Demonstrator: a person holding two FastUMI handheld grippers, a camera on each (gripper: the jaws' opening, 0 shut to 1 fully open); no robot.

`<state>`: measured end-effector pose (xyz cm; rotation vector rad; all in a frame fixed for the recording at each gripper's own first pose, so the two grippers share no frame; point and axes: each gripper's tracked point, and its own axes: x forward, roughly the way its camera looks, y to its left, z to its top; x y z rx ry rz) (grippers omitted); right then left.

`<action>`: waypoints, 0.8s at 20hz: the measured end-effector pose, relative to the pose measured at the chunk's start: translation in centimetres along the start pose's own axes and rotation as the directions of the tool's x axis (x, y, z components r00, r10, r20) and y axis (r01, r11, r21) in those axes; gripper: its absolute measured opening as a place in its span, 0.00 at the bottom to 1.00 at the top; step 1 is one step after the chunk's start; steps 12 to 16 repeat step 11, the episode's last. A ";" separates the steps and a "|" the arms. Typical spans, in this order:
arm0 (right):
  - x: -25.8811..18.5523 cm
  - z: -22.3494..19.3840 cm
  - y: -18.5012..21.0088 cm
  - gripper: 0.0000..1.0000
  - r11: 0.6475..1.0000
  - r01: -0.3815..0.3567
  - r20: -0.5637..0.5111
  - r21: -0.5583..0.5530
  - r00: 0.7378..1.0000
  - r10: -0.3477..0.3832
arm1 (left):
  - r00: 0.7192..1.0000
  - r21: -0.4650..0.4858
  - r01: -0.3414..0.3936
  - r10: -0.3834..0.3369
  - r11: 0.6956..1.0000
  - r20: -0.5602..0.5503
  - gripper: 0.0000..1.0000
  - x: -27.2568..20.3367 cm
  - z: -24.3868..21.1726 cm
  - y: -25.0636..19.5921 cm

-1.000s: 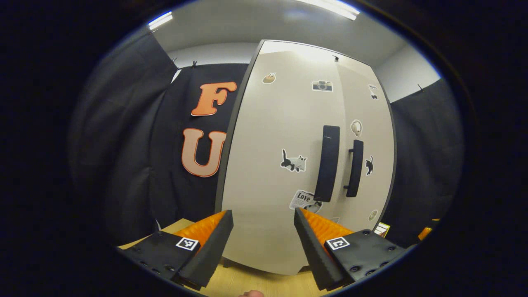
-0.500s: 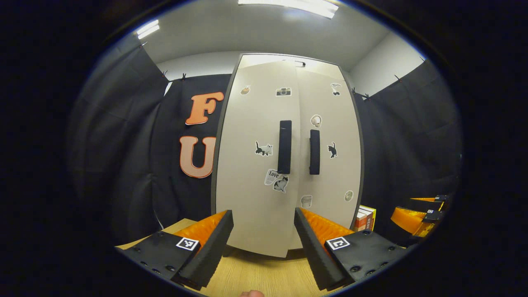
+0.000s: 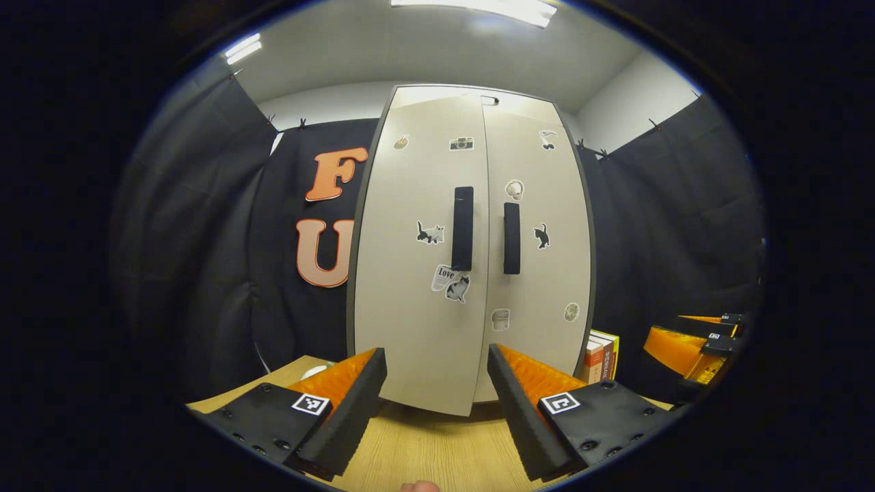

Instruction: Grab one shoe with the right hand and put it into the shoe cabinet, grab the other shoe with the left hand and put it into the shoe cabinet; then close the right door with the right hand and the left door with the left hand.

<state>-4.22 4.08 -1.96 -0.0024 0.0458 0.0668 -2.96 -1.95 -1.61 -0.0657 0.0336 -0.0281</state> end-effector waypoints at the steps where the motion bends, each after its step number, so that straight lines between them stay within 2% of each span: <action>1: 0.0 0.1 0.0 0.92 1.000 0.000 0.003 0.005 1.000 0.000 | 1.000 -0.004 -0.002 0.002 1.000 -0.001 0.96 0.1 0.1 0.2; 16: -0.2 0.0 0.9 0.92 1.000 -0.007 -0.002 0.017 1.000 0.007 | 1.000 0.020 -0.027 0.027 0.999 0.011 0.96 -0.5 0.7 1.6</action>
